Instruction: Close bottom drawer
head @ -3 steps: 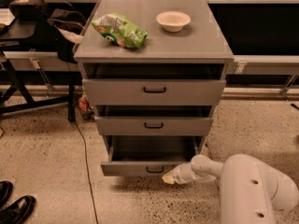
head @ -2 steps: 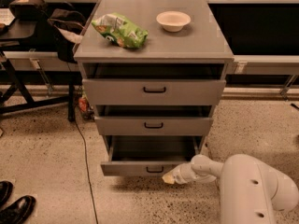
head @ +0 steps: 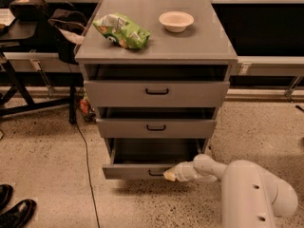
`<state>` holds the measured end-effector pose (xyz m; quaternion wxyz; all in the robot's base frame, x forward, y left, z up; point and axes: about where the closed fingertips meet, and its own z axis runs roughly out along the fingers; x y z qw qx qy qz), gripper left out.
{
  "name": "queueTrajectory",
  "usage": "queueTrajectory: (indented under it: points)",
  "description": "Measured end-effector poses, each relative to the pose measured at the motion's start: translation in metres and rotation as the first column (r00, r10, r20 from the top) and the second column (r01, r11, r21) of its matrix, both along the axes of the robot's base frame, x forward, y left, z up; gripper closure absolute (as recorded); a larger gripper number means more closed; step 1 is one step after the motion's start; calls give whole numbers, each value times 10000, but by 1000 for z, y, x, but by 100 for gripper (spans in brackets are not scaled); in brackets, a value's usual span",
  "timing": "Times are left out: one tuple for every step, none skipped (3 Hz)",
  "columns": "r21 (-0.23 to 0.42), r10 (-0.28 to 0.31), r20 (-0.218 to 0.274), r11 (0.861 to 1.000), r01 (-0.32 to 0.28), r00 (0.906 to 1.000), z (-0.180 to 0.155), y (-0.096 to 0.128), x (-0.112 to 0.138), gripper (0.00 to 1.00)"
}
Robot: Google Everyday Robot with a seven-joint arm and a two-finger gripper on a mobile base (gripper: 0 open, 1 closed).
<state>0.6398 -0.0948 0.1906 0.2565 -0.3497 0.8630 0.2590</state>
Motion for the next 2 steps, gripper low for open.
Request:
queueTrajectory:
  points:
    - [68, -234, 446, 9997, 231, 9987, 10, 4, 26, 100]
    - [-75, -381, 939, 9992, 390, 9949, 23, 11, 49, 100]
